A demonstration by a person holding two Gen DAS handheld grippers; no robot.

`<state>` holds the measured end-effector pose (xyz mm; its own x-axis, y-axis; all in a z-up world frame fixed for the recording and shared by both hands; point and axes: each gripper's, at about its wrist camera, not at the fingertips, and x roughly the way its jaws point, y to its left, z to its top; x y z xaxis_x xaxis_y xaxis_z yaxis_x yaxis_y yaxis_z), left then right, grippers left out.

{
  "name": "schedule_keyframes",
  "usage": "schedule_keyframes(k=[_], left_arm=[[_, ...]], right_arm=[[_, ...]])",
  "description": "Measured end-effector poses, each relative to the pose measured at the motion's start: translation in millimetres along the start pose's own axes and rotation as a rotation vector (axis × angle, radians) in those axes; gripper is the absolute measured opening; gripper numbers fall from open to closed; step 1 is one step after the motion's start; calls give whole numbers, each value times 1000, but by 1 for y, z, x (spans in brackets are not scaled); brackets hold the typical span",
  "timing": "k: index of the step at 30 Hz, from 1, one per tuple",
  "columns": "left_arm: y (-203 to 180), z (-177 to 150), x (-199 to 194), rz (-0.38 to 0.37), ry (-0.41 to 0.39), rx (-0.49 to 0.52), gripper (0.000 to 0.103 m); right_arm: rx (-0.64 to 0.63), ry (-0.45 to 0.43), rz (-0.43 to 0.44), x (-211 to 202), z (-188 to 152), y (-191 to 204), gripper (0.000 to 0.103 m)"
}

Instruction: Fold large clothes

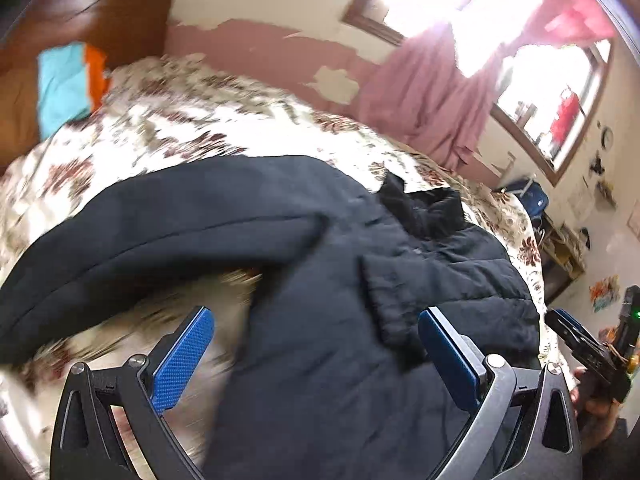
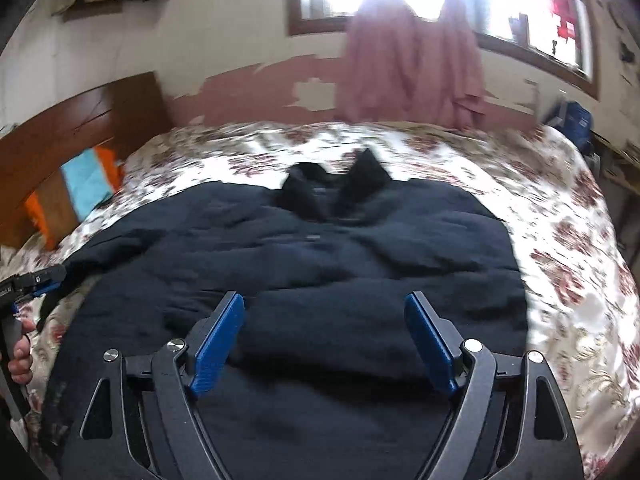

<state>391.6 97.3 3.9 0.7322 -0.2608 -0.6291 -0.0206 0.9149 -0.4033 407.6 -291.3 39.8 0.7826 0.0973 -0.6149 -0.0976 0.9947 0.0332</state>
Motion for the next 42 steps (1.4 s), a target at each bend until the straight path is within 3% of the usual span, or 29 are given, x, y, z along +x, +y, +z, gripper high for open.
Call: schedule_keyframes(k=[6, 13, 21, 24, 26, 28, 31, 33, 38, 42], left_arm=[[82, -18, -19, 26, -31, -108, 103], [181, -26, -11, 1, -98, -459, 103], [250, -39, 17, -71, -110, -756, 101], [259, -43, 17, -88, -167, -804, 94], [263, -44, 16, -80, -194, -824, 78], [268, -43, 18, -59, -208, -835, 49], [268, -36, 18, -28, -230, -784, 26], [260, -29, 11, 24, -256, -693, 17], [224, -7, -19, 108, -386, -497, 9], [171, 26, -47, 184, -465, -271, 8]], right_arm=[[-76, 56, 43, 33, -1, 90, 79], [-145, 67, -47, 74, 4, 160, 79], [-122, 115, -50, 139, 17, 205, 79], [-99, 123, -46, 157, 11, 213, 79], [-73, 114, -40, 163, 8, 214, 78], [-68, 114, -36, 166, 5, 216, 79], [-63, 121, -16, 165, 4, 212, 79], [-59, 131, -7, 159, 5, 208, 79], [-62, 134, 13, 120, 6, 191, 79], [-21, 110, 70, 75, 7, 159, 79]])
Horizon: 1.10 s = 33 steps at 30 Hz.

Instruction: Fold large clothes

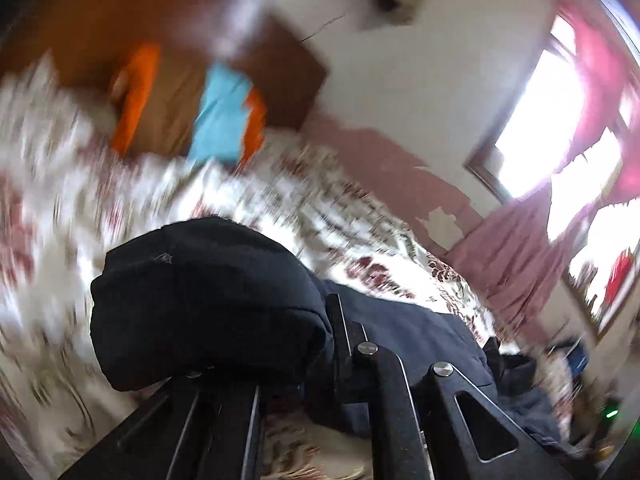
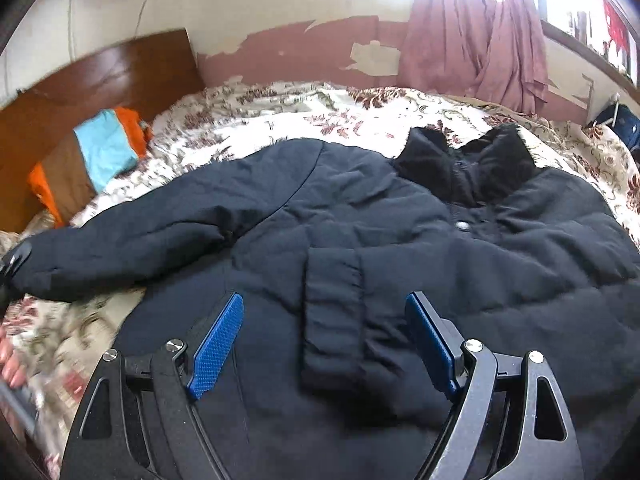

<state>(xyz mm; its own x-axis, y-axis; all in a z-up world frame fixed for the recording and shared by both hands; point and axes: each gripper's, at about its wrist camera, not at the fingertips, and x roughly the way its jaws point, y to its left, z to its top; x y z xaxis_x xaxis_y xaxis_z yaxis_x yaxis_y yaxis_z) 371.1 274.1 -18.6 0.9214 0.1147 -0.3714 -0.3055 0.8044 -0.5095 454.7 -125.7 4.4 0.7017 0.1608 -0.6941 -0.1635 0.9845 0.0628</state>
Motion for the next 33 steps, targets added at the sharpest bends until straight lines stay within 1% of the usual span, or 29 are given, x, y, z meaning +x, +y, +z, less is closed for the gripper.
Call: schedule_keyframes(k=[1, 2, 4, 6, 7, 9, 11, 13, 15, 16, 18, 20, 22, 25, 26, 28, 30, 32, 33], left_arm=[[-23, 9, -7, -22, -18, 53, 8], [-38, 15, -13, -42, -25, 83, 8], [-79, 27, -24, -90, -45, 163, 8], [-119, 33, -33, -141, -47, 231, 8], [-143, 33, -38, -183, -39, 261, 8], [-175, 28, -44, -248, -18, 301, 8], [-214, 13, -54, -320, 7, 368, 8], [-253, -9, -64, -366, 27, 457, 8], [-282, -32, -71, -393, 71, 521, 8], [-302, -50, -71, -395, 119, 567, 8], [-324, -76, -68, -401, 184, 616, 8], [-344, -107, -67, -440, 261, 646, 9], [-357, -141, -61, -474, 334, 683, 9], [-367, -187, -52, -498, 419, 749, 9], [-370, -206, -48, -504, 462, 782, 9], [-372, -237, -46, -493, 525, 864, 10], [-375, -266, -41, -460, 575, 952, 10], [-372, -284, -39, -452, 604, 994, 13], [-370, -288, -40, -464, 609, 994, 18]], right_arm=[[-1, -14, 7, -14, -2, -10, 79], [-3, -22, 2, -23, -3, -18, 79], [-5, -42, -27, -40, -7, -37, 79], [3, -58, -68, -53, -13, -60, 79], [20, -59, -89, -57, -17, -72, 79], [60, -60, -99, -64, -23, -94, 79], [105, -68, -101, -73, -33, -120, 79], [135, -81, -105, -83, -41, -141, 79], [163, -93, -112, -92, -50, -164, 79], [174, -97, -113, -95, -53, -173, 79], [203, -106, -114, -101, -61, -193, 79], [231, -116, -106, -106, -70, -212, 79], [260, -125, -89, -109, -81, -231, 79], [292, -123, -88, -110, -101, -255, 79], [306, -121, -85, -109, -108, -264, 79], [341, -112, -73, -106, -121, -282, 79], [383, -119, -67, -107, -133, -296, 79], [444, -145, -41, -109, -141, -312, 79], [473, -151, -20, -108, -143, -319, 79]])
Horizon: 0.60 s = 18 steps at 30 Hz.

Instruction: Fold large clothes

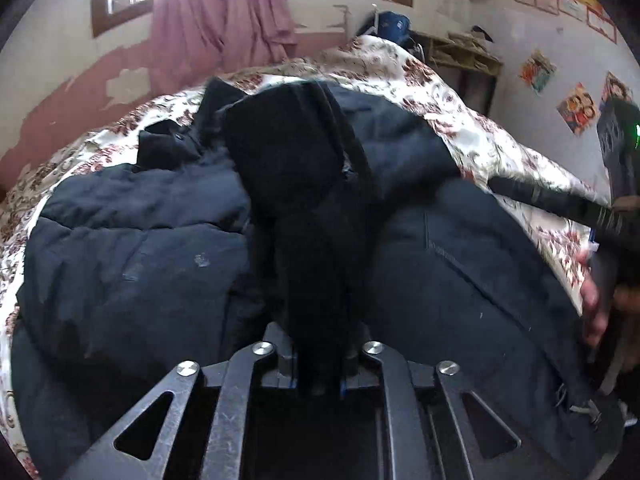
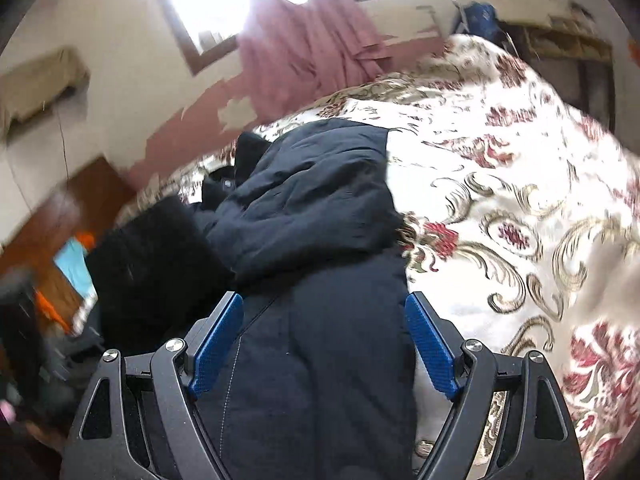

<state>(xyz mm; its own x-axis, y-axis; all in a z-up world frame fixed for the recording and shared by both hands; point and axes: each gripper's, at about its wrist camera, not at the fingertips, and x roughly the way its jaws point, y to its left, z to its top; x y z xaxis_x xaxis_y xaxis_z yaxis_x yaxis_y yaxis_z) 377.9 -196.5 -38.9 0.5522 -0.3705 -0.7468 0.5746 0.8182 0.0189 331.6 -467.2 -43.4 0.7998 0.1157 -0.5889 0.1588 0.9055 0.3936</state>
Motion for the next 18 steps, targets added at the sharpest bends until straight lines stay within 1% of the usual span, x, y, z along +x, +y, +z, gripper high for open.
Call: schedule_keyframes(k=[2, 3, 4, 5, 6, 7, 8, 9, 11, 12, 13, 14, 15, 16, 18], left_arm=[[1, -6, -4, -52, -10, -14, 33], [2, -7, -7, -64, -16, -25, 53], [3, -11, -15, -77, -41, -40, 74], [0, -9, -14, -84, -64, -47, 81], [-2, -11, -22, -92, -98, -52, 85], [-3, -14, -30, -104, -124, -46, 87], [-7, -17, -34, -123, -134, -33, 88], [-9, -23, -41, -139, -137, -24, 89], [-11, -33, -49, -147, -136, -18, 90], [-9, -39, -54, -133, -136, -19, 91], [-6, -42, -57, -108, -135, -26, 91], [2, -46, -62, -78, -131, -45, 91], [12, -45, -62, -65, -124, -64, 91], [23, -49, -66, -53, -110, -90, 91], [48, -54, -69, -14, -66, -138, 91]], right_arm=[[32, 0, 28, 2, 0, -8, 79], [36, -1, 36, 3, 1, -9, 80], [35, 2, 56, 4, 2, -8, 80], [26, -1, 60, 6, 4, -6, 81], [15, -5, 63, 5, 2, -3, 83], [5, -8, 68, 4, 0, 1, 87], [-7, -7, 77, 5, 0, 5, 89], [-14, -3, 90, 6, -1, 8, 90], [-31, 8, 108, 5, -3, 14, 90], [-50, 15, 104, 5, -5, 17, 90], [-92, 36, 79, 9, -6, 24, 90], [-130, 51, 65, 4, -9, 27, 90], [-173, 70, 55, 6, -11, 35, 90], [-203, 89, 58, 7, -13, 42, 90], [-220, 122, 81, 9, -14, 52, 90]])
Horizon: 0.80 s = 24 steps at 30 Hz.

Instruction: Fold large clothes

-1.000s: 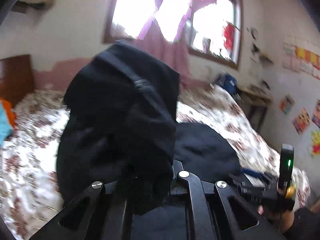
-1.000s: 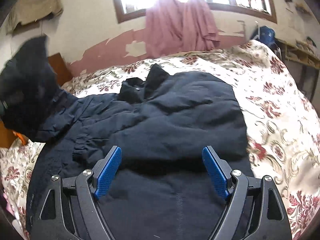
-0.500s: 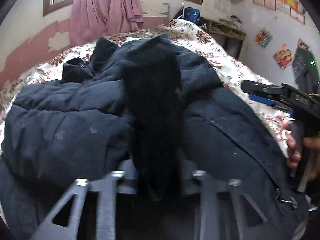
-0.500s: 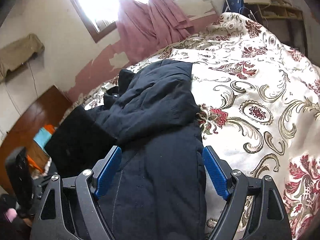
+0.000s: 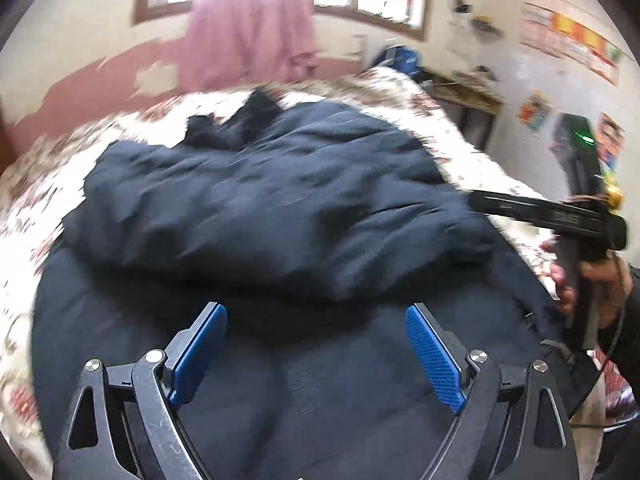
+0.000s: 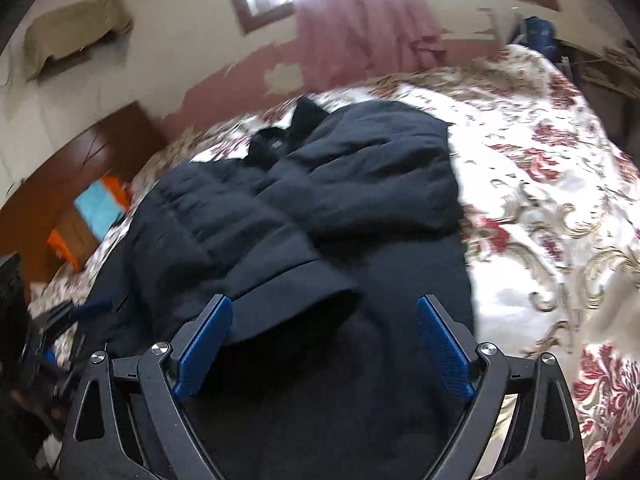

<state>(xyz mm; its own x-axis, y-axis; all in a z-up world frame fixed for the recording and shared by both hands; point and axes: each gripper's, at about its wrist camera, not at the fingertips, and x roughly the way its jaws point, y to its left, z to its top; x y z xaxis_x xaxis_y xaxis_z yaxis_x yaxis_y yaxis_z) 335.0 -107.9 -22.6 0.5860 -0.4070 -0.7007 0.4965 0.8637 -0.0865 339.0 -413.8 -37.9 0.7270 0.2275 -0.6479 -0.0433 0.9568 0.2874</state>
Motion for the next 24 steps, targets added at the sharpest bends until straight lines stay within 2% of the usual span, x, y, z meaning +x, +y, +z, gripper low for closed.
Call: schedule_keyframes(k=[5, 8, 9, 10, 11, 13, 17, 21, 24], left_arm=[[71, -8, -7, 145, 34, -136, 91], [111, -11, -12, 190, 18, -244, 91], [121, -12, -15, 200, 9, -267, 91], [130, -11, -18, 211, 2, -280, 91], [137, -11, -18, 221, -2, -284, 91], [144, -5, -15, 245, -12, -267, 91], [144, 10, -9, 279, -41, -211, 91], [143, 33, 3, 295, -81, -187, 91], [139, 51, 20, 300, -97, -165, 91]], right_arm=[[125, 67, 64, 24, 9, 1, 87], [190, 119, 69, 36, 4, 1, 63], [182, 120, 48, 36, 2, 4, 44], [165, 122, 46, 35, -2, 8, 34], [148, 125, 53, 32, -4, 12, 29], [99, 120, 68, 25, -4, 21, 13], [-14, 75, 57, -1, 25, 34, 12], [-102, -63, -91, -21, 82, 29, 12], [-101, -77, -162, -8, 108, 12, 12]])
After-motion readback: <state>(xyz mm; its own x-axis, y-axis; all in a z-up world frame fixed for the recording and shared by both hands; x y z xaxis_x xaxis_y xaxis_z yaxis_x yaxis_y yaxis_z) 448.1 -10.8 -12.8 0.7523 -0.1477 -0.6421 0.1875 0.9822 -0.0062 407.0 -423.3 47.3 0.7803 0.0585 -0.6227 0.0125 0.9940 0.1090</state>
